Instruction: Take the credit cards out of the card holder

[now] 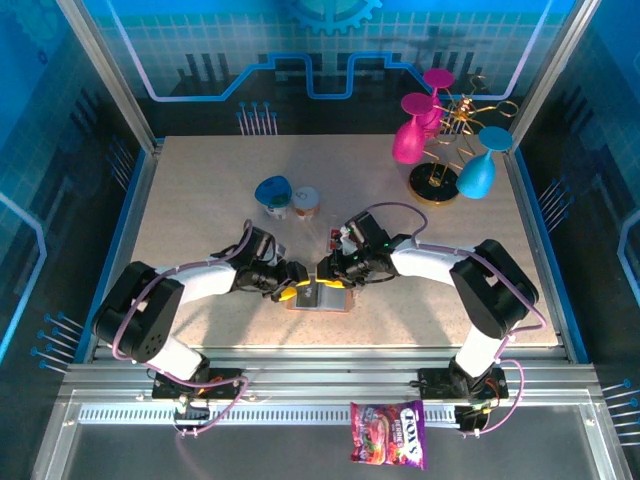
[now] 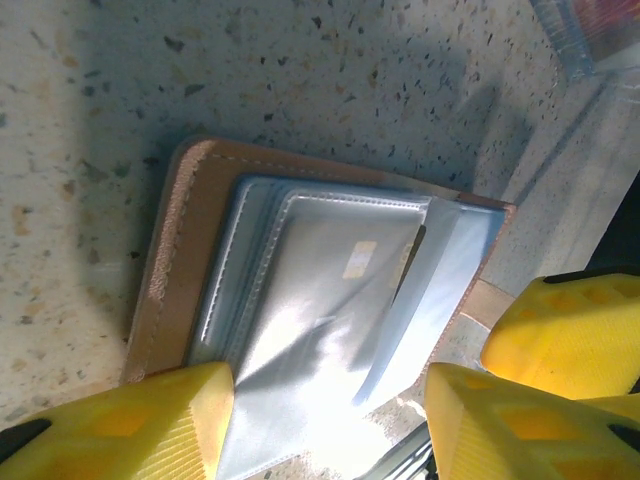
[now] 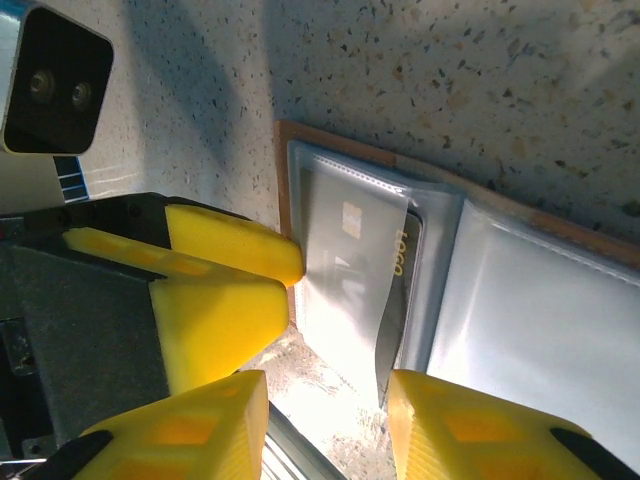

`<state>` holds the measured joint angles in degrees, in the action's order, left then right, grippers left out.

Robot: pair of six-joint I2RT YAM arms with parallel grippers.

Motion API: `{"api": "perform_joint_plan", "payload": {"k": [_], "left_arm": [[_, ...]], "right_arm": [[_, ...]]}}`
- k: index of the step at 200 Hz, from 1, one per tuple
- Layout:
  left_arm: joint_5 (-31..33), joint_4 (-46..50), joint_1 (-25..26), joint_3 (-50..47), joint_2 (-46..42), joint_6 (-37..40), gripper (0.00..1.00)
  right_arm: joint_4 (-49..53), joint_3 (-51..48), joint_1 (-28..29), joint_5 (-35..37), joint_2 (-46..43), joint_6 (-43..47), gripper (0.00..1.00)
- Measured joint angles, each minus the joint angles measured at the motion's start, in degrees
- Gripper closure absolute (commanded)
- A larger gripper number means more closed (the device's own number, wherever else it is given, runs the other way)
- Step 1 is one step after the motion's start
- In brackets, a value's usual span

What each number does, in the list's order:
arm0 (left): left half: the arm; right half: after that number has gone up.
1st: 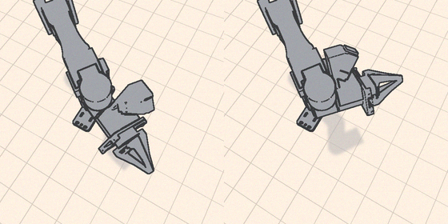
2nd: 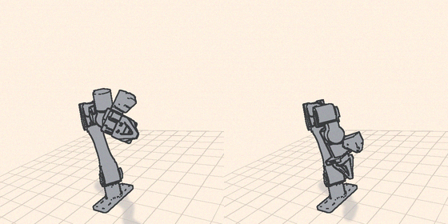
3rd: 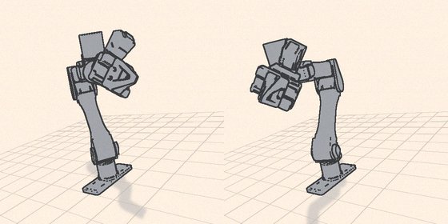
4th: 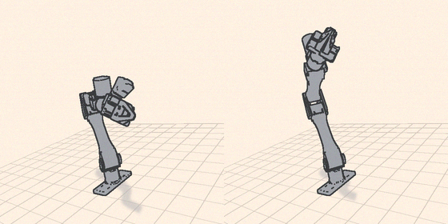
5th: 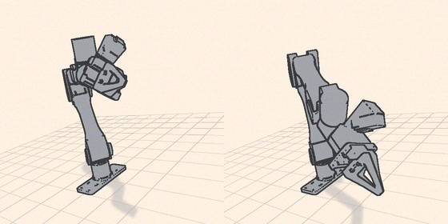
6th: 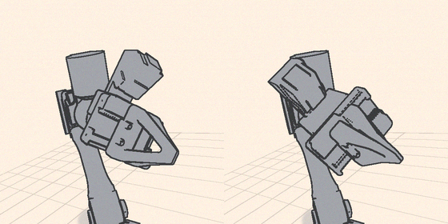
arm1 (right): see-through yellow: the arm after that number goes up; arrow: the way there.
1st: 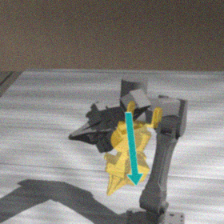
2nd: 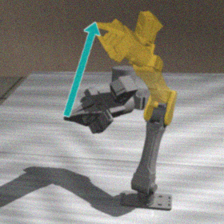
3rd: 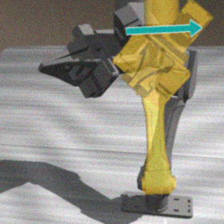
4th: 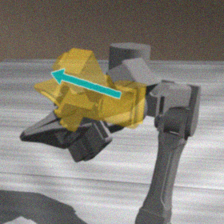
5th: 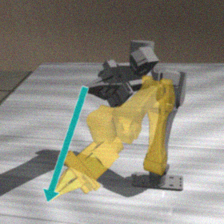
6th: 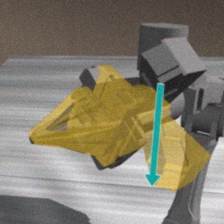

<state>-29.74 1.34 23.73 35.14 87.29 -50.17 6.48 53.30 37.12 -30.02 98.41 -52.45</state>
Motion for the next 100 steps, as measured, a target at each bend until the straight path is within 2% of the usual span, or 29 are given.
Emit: {"api": "perform_joint_plan", "payload": {"k": [100], "left_arm": [[0.1, 1.3, 0.0, -1.2, -3.7, -1.0, 0.44]], "right_arm": [[0.0, 0.1, 0.0, -0.1, 0.3, 0.0, 0.62]]}}
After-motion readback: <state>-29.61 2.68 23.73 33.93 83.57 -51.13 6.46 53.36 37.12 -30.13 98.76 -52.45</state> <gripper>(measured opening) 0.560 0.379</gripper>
